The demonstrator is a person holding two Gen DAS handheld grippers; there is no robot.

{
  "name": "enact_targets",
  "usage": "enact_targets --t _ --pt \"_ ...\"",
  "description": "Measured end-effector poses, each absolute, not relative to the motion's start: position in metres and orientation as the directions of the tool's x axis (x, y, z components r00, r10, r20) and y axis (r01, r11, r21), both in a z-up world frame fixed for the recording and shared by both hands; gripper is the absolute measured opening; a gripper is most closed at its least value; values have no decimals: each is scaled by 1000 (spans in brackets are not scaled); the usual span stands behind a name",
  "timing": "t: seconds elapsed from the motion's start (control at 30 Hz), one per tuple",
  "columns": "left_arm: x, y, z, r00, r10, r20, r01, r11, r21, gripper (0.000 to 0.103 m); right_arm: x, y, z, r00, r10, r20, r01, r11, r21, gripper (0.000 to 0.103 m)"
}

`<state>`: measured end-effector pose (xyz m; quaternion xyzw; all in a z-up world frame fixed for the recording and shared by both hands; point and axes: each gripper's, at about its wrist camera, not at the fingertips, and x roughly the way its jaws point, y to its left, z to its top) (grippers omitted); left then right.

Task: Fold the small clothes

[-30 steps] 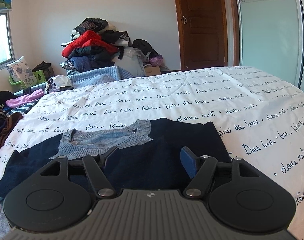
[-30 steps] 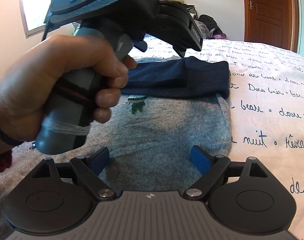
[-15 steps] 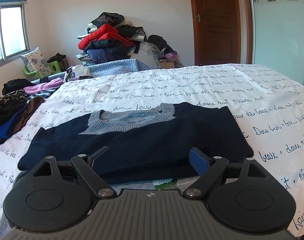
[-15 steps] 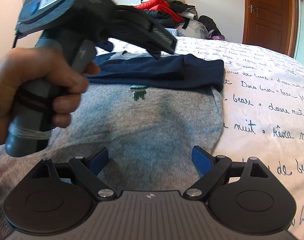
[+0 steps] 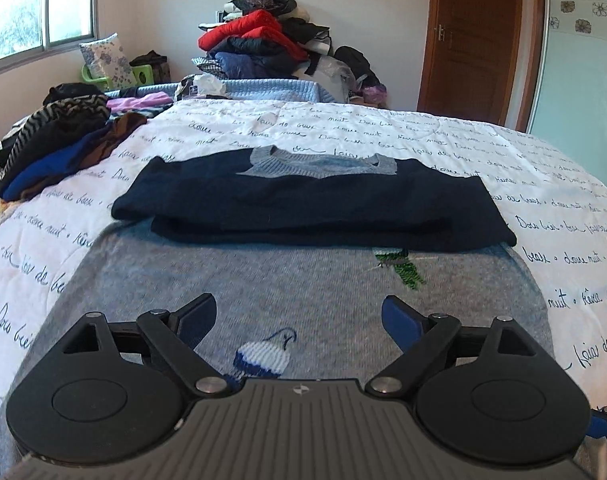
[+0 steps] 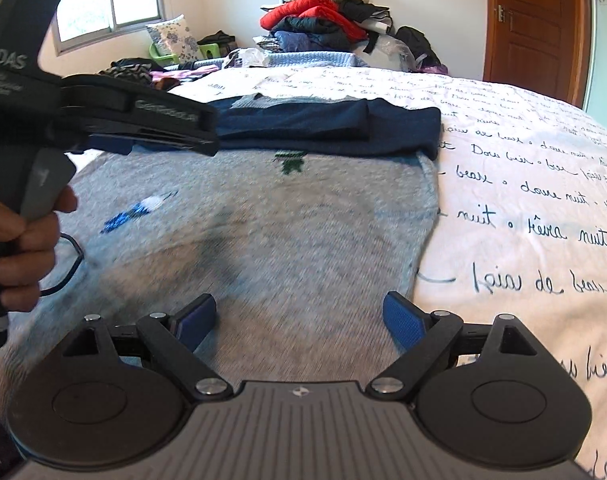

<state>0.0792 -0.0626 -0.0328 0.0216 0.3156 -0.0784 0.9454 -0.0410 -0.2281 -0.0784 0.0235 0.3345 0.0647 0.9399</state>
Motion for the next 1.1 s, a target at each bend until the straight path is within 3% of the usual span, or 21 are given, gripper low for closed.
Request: enact_targets --t 0.27,0.7,1.1 --pt "55 -34 -36 789 -82 -609 103 995 0 88 -60 -220 -77 769 132 -625 -115 991 68 91" --pt "21 -12 -37 822 47 -568 27 992 121 90 -86 -226 -73 775 130 -619 -108 991 74 91" --pt "6 11 -38 821 66 -567 22 989 147 90 -101 -241 -68 792 140 -594 -75 988 133 91"
